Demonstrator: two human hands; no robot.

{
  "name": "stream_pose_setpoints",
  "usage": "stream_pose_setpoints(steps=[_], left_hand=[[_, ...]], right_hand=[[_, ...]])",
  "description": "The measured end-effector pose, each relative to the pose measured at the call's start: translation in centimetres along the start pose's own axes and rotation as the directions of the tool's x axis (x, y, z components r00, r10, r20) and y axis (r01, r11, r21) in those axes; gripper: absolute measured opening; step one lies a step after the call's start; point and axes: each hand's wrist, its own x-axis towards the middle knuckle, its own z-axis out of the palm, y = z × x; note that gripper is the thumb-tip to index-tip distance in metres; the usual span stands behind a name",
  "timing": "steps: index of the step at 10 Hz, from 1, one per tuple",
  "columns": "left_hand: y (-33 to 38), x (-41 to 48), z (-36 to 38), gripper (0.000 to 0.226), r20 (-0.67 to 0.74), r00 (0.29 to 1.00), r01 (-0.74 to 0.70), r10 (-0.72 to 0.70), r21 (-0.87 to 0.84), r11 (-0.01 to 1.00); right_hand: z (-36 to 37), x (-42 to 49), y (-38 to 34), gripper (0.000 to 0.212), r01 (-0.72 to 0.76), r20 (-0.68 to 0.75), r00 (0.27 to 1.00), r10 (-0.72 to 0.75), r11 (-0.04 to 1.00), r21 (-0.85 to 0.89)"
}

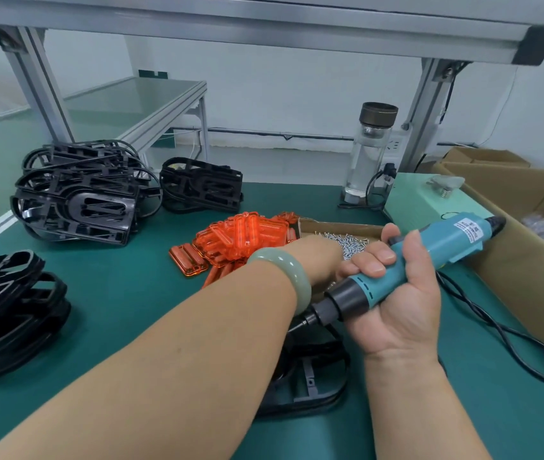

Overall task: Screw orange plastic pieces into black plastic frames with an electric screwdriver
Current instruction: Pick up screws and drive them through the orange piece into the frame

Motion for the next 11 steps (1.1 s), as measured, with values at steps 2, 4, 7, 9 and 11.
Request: stream_pose_setpoints(steps=[2, 4, 7, 9, 11], left_hand=[[-0.8, 0.4, 1.3, 0.030, -0.134, 0.991, 0.015, -0.017, -0.019, 1.000], [-1.0, 0.4, 1.5, 0.016, -0.180, 0.983, 0.012, -0.038, -0.148, 0.989], [-0.9, -0.3, 1.4, 0.027, -0.260, 0.961, 0.016, -0.090, -0.274, 0.962], [-0.9, -0.5, 1.9, 0.025, -0.285, 0.953, 0.002, -0.104, -0.336, 0.942], [-1.0, -0.5, 2.1, 0.035, -0.317, 0.944, -0.026, -0.094, -0.355, 0.934]], right_hand=[[0.0, 0.1, 0.1, 0.017, -0.014, -0.004, 1.000, 0.014, 1.000, 0.028], [-0.3, 0.1, 0.0, 0.017, -0.030, 0.004, 1.000, 0.030, 0.998, 0.046], [-0.4, 0.2, -0.2, 0.017, -0.029, -0.003, 1.000, 0.029, 0.997, 0.072], [-0.3, 0.2, 0.0, 0.017, -0.035, 0.001, 0.999, 0.035, 0.997, 0.072], [-0.4, 0.2, -0.1, 0.017, -0.044, -0.004, 0.999, 0.045, 0.996, 0.079]])
